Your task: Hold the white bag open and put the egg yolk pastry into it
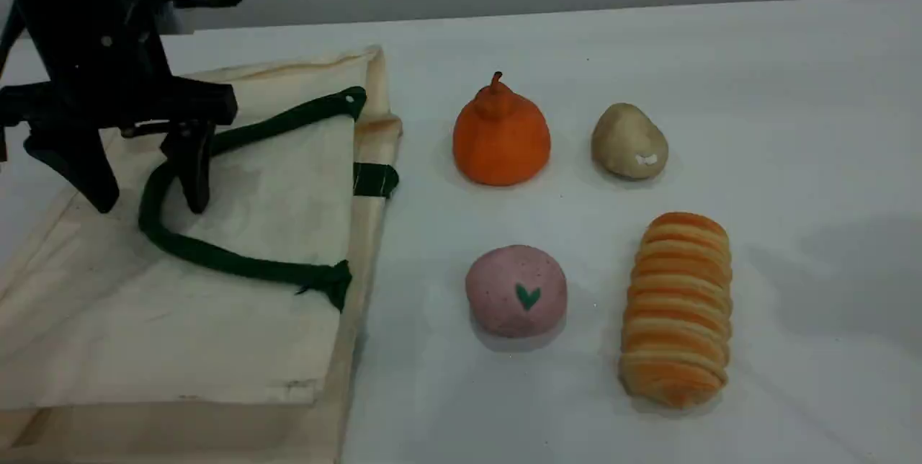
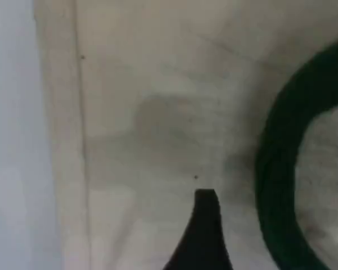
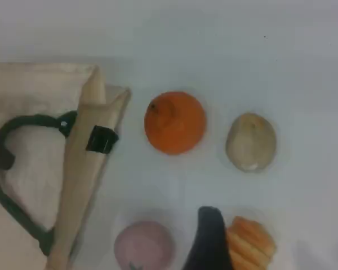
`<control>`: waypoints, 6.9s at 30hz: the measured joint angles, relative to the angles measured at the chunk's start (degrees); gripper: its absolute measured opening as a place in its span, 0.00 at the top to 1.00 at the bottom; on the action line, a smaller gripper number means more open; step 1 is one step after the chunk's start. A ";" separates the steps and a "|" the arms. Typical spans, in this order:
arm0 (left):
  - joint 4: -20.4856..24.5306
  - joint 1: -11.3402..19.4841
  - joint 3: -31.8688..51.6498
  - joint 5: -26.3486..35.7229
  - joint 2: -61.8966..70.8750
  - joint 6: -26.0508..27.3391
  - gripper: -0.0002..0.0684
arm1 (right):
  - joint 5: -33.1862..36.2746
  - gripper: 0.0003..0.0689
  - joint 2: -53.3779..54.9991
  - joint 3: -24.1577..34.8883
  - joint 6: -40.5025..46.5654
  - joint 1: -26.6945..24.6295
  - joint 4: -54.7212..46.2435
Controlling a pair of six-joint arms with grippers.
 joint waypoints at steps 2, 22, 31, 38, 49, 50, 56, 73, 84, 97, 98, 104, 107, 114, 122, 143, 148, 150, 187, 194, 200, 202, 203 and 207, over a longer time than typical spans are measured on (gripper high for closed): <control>0.09 0.00 0.00 -0.43 0.13 0.00 0.15 | 0.00 0.25 0.00 0.00 0.00 0.00 0.00; 0.25 0.00 0.00 -2.63 2.71 0.00 0.36 | -0.05 0.25 0.00 0.00 0.00 0.00 0.00; 0.41 0.04 0.00 -2.79 2.71 -0.01 0.74 | -0.05 0.25 0.00 0.00 0.00 0.00 0.00; 0.25 0.04 -0.06 -0.46 2.71 2.70 0.80 | -0.05 0.25 0.00 0.00 0.00 0.00 0.00; 1.00 0.04 -9.17 12.27 -2.36 12.18 0.80 | -0.05 0.25 -0.04 0.00 0.00 0.00 0.00; 1.58 0.04 -10.70 14.15 -2.86 13.38 0.80 | -0.05 0.25 -0.04 0.00 0.00 0.00 0.00; 1.90 0.04 -21.73 20.62 -4.67 18.17 0.80 | 0.07 0.25 -0.11 0.00 0.00 0.00 0.06; 0.25 -0.01 -24.16 20.83 -18.43 30.07 0.80 | 0.30 0.25 -0.11 0.00 0.00 0.00 0.06; -8.31 -0.01 -24.16 20.83 -28.17 35.08 0.81 | 0.71 0.25 -0.11 0.00 0.00 0.00 0.20; -15.67 -0.01 -25.33 20.63 -34.65 38.82 0.81 | 2.41 0.25 -0.06 0.00 -0.18 0.00 0.92; -16.46 -0.01 -25.33 20.63 -34.95 39.51 0.81 | 2.46 0.25 -0.06 0.00 -0.38 0.00 0.92; -16.78 -0.01 -25.33 20.63 -35.86 40.48 0.81 | 3.58 0.25 -0.06 0.00 -3.68 0.00 1.09; -16.73 -0.01 -25.28 20.63 -35.86 40.48 0.81 | 3.52 0.25 0.17 0.00 -5.11 0.00 1.10; -16.73 -0.01 -25.28 20.57 -35.81 40.38 0.81 | 3.08 0.25 5.20 0.00 -6.06 0.00 2.71; -16.78 -0.01 -25.28 20.57 -35.75 40.38 0.81 | -1.77 0.25 13.03 0.00 -8.10 0.00 7.45; -16.98 -0.01 -25.28 20.57 -35.75 40.14 0.89 | -21.58 0.25 33.34 0.00 -11.76 14.37 7.55; -16.98 -0.01 -25.28 20.57 -35.75 40.14 0.89 | -22.03 0.25 37.03 -1.33 -12.00 14.37 7.49; -16.91 -0.01 -25.28 20.57 -35.75 40.14 0.89 | -22.11 0.25 37.97 -2.65 -12.00 14.86 7.49; -16.85 -0.01 -25.28 20.57 -35.75 40.14 0.89 | -30.74 0.26 55.60 -16.18 -12.18 15.95 0.50; -16.85 -0.01 -25.28 20.57 -35.75 40.14 0.89 | -31.92 0.47 56.33 -16.18 -12.36 15.95 -0.26; -16.89 -0.01 -25.28 20.57 -35.75 40.14 0.89 | -31.49 0.62 56.38 -16.18 -13.62 15.85 -0.52; -16.89 -0.01 -25.28 20.57 -35.75 40.14 0.89 | -30.75 0.62 56.16 -16.18 -14.47 15.85 -0.64; -16.89 -0.01 -25.28 20.57 -35.75 40.14 0.89 | -30.09 0.62 55.86 -16.12 -14.89 15.85 -0.72; -16.89 -0.01 -25.28 20.57 -35.75 40.09 0.89 | -25.58 0.62 52.77 -15.86 -14.74 15.98 -1.85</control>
